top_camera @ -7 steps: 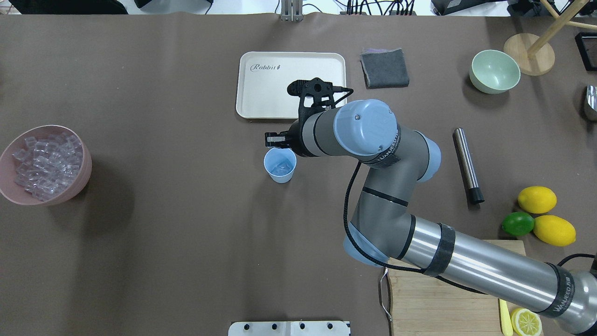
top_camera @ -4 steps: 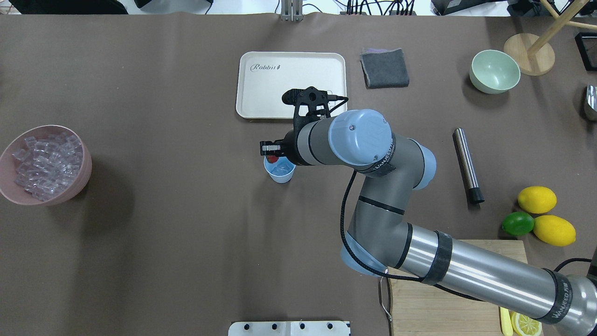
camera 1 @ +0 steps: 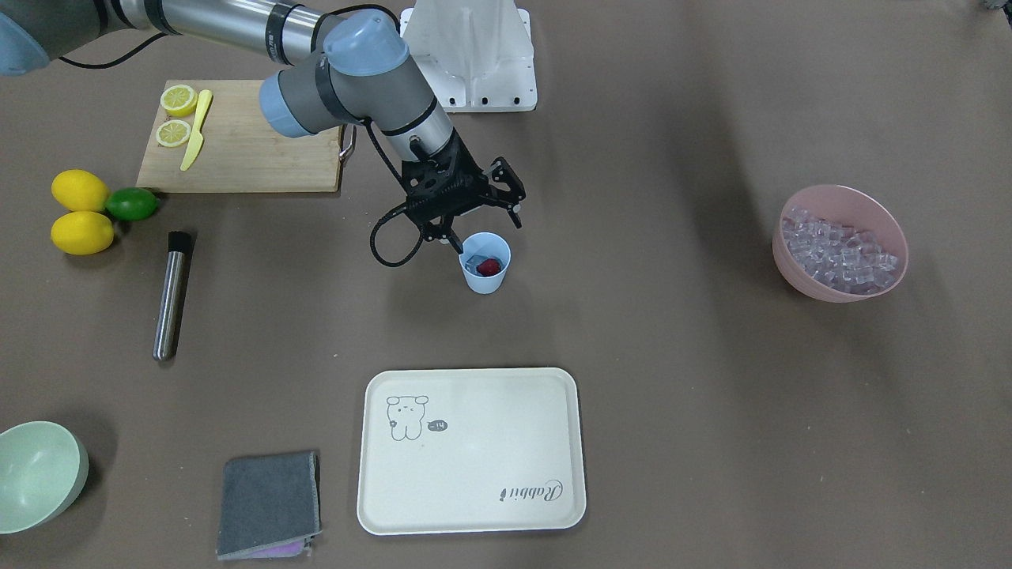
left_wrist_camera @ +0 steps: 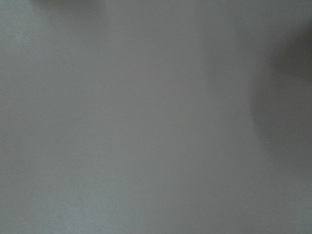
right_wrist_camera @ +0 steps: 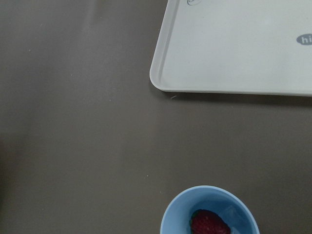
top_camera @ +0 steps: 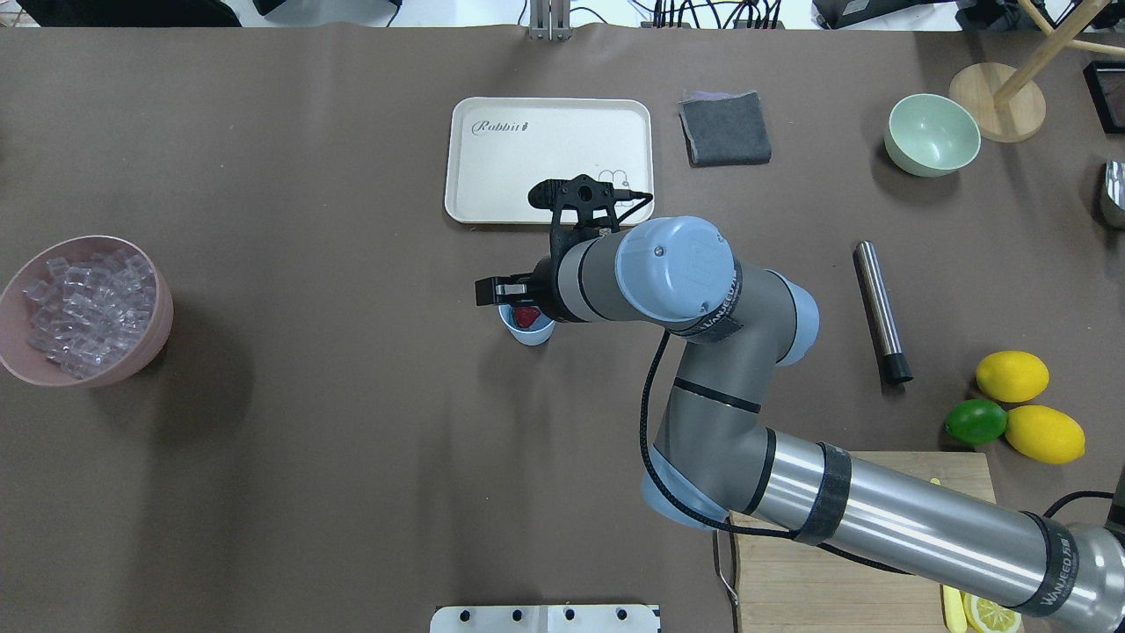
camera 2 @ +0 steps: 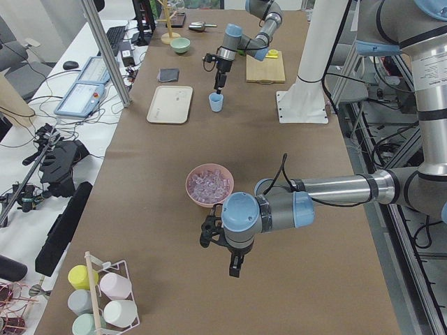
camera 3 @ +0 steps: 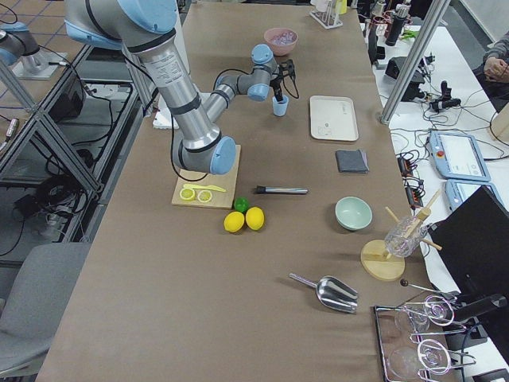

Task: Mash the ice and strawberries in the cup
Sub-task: 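Open the right gripper to drop the strawberry into the cup, then move the right gripper to the upright silver ice scoop, then grasp the silver scoop handle with the right gripper and lift it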

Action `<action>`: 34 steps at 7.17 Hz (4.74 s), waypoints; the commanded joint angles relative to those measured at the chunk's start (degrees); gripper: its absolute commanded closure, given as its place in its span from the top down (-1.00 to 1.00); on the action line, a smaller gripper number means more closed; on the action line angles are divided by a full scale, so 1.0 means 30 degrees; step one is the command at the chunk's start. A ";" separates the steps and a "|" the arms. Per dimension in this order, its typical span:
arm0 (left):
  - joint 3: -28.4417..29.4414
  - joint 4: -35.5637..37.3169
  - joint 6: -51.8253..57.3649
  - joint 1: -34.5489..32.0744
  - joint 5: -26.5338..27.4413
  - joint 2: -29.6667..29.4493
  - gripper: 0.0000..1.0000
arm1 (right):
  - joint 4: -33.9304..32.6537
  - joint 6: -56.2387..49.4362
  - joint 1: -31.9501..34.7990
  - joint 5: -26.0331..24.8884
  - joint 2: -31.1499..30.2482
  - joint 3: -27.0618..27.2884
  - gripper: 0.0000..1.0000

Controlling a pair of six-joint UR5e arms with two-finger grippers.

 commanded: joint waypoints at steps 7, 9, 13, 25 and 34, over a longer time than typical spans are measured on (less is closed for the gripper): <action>-0.0024 -0.0061 0.0059 0.0001 0.0028 0.0029 0.98 | -1.7110 -0.9413 0.6403 0.6186 0.0121 0.1876 1.00; -0.0111 -0.0409 0.0059 0.0001 0.0087 0.0204 0.98 | -1.6655 -1.3377 0.7670 0.6306 -0.2798 0.1642 1.00; 0.0036 -0.1525 0.0058 0.0001 0.0204 0.0642 0.98 | -1.2558 -1.3454 0.8814 0.8002 -0.3895 -0.2396 0.99; 0.0211 -0.3107 0.0029 -0.0029 0.0234 0.1288 0.98 | -0.9942 -1.0407 0.8583 0.9528 -0.5540 -0.3193 0.34; 0.0270 -0.3137 0.0058 0.0000 0.0234 0.1259 0.98 | -0.9912 -1.0554 0.8318 0.9528 -0.5657 -0.3107 -1.00</action>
